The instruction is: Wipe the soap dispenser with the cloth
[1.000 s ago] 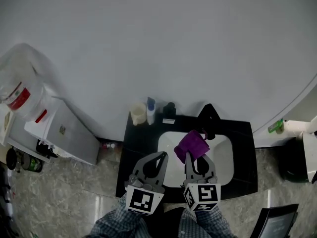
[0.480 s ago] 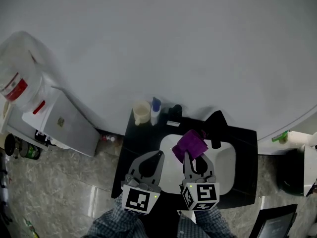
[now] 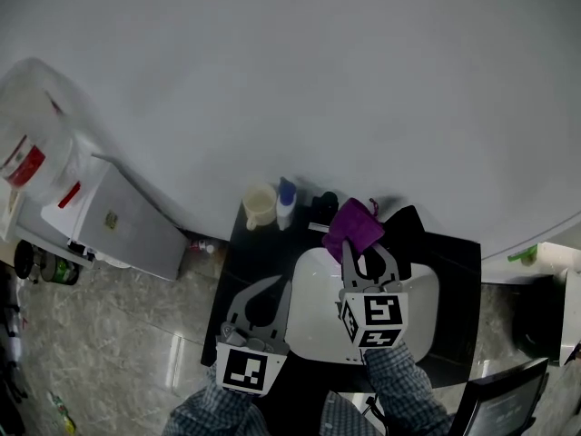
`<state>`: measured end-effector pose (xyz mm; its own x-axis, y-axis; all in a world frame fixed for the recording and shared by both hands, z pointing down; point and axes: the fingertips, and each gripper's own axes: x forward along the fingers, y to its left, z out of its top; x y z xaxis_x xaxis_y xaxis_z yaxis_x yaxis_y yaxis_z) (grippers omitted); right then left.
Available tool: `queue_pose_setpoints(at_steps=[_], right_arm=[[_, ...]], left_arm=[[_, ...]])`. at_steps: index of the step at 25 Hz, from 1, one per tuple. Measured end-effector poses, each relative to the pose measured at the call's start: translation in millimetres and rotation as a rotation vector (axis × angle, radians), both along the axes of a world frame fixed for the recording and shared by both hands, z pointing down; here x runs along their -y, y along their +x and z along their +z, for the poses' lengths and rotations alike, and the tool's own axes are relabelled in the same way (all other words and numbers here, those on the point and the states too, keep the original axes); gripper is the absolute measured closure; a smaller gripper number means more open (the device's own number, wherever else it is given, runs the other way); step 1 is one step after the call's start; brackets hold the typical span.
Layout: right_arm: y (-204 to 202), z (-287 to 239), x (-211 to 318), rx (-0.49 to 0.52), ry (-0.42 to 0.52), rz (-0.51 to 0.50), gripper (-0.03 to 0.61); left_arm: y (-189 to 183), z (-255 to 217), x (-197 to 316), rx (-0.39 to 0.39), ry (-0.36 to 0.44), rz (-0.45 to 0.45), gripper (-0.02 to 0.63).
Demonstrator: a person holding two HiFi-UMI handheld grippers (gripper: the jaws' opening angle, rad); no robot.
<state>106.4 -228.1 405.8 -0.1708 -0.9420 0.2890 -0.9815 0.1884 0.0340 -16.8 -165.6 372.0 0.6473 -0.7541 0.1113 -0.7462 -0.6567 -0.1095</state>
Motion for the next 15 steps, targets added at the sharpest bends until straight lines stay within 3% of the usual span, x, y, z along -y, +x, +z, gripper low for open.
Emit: queue_pose_setpoints(at_steps=[7, 15], right_arm=[[0.9, 8.8, 45.3, -0.073, -0.043, -0.032, 0.500], [-4.6, 33.1, 79.1, -0.075, -0.111, -0.052, 0.500]], left_arm=[[-5.1, 0.2, 2.6, 0.025, -0.004, -0.047, 0.612], [-10.2, -0.2, 13.3, 0.047, -0.017, -0.061, 0.612]])
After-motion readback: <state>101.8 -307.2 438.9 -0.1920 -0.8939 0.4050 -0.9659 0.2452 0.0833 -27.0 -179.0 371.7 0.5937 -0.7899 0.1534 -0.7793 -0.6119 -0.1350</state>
